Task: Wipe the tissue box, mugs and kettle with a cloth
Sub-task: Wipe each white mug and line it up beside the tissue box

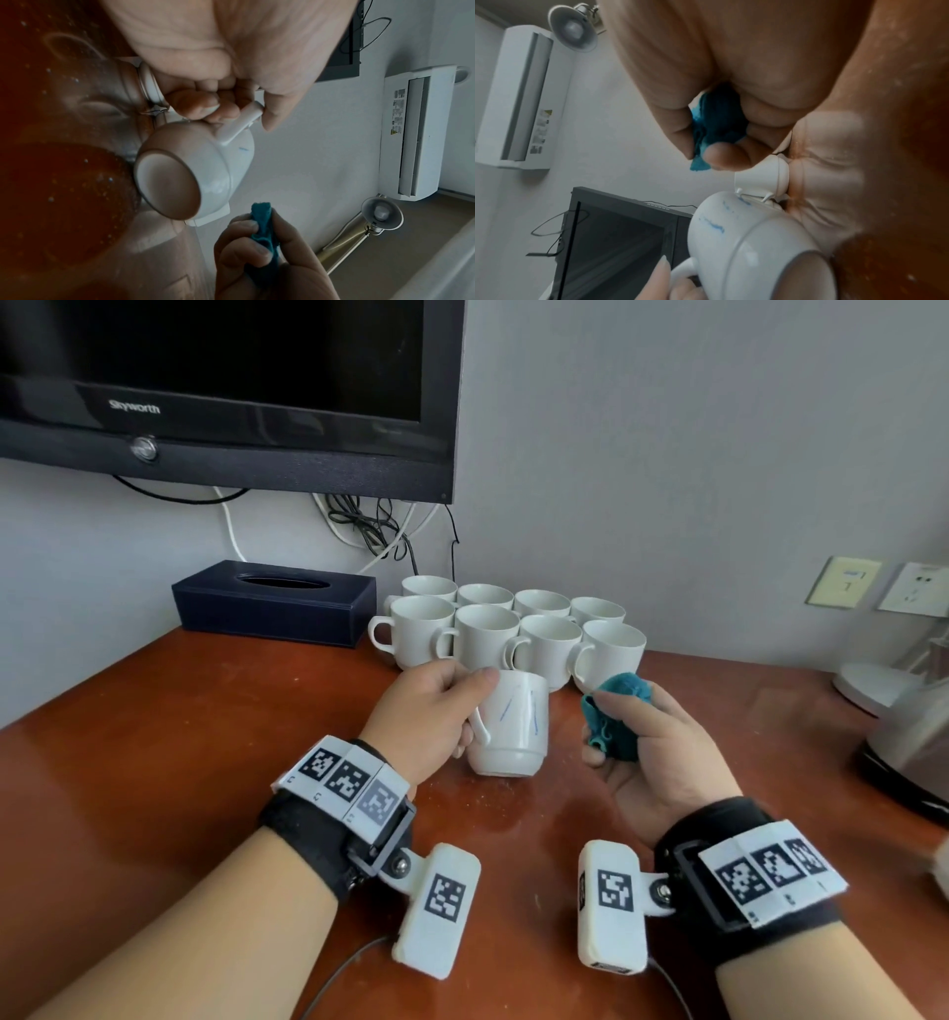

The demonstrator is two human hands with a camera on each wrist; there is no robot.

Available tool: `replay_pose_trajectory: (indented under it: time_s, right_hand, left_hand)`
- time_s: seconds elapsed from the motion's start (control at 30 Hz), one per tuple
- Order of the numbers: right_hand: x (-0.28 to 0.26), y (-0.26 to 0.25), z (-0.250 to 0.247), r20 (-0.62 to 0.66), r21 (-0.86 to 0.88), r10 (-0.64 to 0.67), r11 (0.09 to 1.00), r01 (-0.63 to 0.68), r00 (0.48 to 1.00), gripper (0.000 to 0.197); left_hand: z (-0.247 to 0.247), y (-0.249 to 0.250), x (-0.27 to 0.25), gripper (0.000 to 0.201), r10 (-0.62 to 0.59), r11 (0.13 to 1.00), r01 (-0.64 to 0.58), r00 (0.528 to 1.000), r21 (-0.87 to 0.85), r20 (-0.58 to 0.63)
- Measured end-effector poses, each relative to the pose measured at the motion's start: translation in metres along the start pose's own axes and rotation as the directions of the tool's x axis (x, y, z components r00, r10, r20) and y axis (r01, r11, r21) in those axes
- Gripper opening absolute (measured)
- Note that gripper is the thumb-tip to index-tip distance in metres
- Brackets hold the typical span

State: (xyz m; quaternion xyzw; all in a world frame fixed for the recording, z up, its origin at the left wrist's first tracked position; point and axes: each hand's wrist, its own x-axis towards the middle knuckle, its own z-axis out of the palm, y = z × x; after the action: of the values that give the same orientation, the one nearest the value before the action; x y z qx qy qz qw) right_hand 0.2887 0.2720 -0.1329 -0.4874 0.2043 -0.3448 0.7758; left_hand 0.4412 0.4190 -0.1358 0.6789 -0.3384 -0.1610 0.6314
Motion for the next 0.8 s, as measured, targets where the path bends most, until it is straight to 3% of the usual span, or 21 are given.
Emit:
replay_pose_trajectory:
  time_s: [0.2,0.5,0.67,0.8]
  right_hand:
    - [0.0003,0.0000,0.0015,-0.046,-0.075,-0.031,0.997,0.028,0.998,0.035]
    - [0.0017,0.0012,0.0011,0.064,-0.147,-0.107,0.982,0.115,0.992,0.034]
    - [0.0037,0.0040,0.0007,0.054,-0.131,-0.137,0.981,0.143,0.989,0.047]
    - [0.0029,0.0019,-0.0008,0.008,-0.145,-0.173,0.974,0.172,0.985,0.041]
  left_hand:
    - [-0.0011,0.0013,-0.0006,0.041,0.006,1.000,-0.007,1.000,0.021,0.017]
    - [-0.0064,0.0005,0.0013,0.037,0.100,0.978,-0.090,0.994,0.189,-0.044]
    - [-0.0033,0.0027,-0.0010,0.014,0.067,0.983,-0.070,0.998,0.167,0.021]
    - [-0.0037,0.0017,0.0007,0.032,0.083,0.984,-0.087,0.996,0.157,0.029]
